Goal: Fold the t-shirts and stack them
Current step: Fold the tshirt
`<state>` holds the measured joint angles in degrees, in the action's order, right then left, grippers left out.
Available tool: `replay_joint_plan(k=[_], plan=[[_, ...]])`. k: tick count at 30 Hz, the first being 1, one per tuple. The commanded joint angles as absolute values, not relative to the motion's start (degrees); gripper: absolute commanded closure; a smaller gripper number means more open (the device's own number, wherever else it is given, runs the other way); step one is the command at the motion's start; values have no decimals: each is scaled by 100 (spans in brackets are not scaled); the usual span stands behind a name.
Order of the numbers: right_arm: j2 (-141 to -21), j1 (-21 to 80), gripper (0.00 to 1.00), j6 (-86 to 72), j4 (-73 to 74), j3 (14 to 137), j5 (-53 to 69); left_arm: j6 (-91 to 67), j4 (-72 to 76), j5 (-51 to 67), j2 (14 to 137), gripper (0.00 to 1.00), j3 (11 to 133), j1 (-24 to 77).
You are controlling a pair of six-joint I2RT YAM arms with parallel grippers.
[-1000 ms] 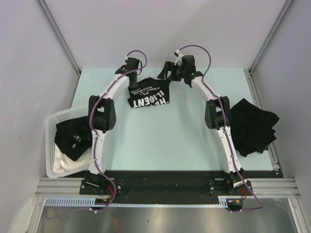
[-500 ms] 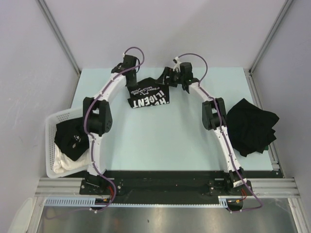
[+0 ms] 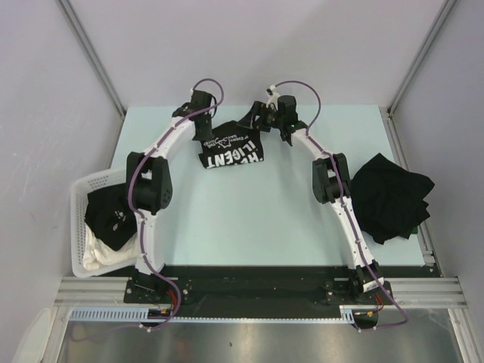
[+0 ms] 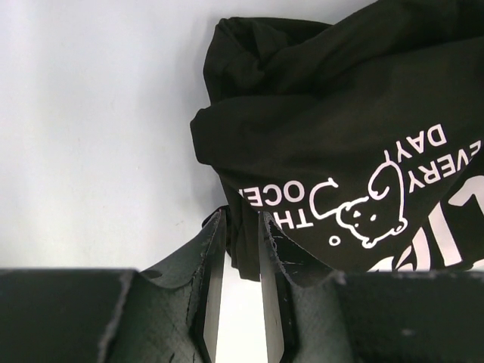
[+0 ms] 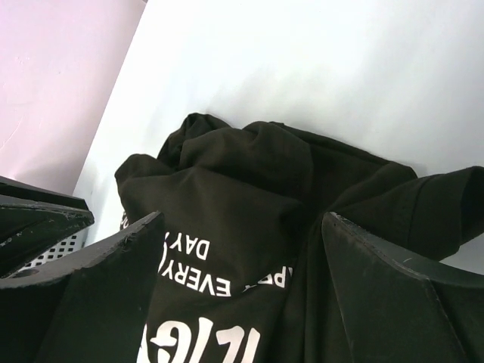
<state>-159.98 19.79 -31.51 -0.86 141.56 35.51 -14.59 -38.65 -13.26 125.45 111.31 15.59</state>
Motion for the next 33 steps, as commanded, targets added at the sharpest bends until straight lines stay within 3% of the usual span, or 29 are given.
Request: replay_joint_plan(k=[1,29,33], plan=[[-15847,2004,11,-3103,-317,14414,3656,-1582,-3744,-1283,12155,72,11092,1521],[-16207,2039,22,-3392,-580,14502,3770,-1433,-3779,-1301,12278,71,11276,1520],[-16242,2048,35,-3445,-589,14528,3779,-1406,-3779,-1318,12287,71,11268,1521]])
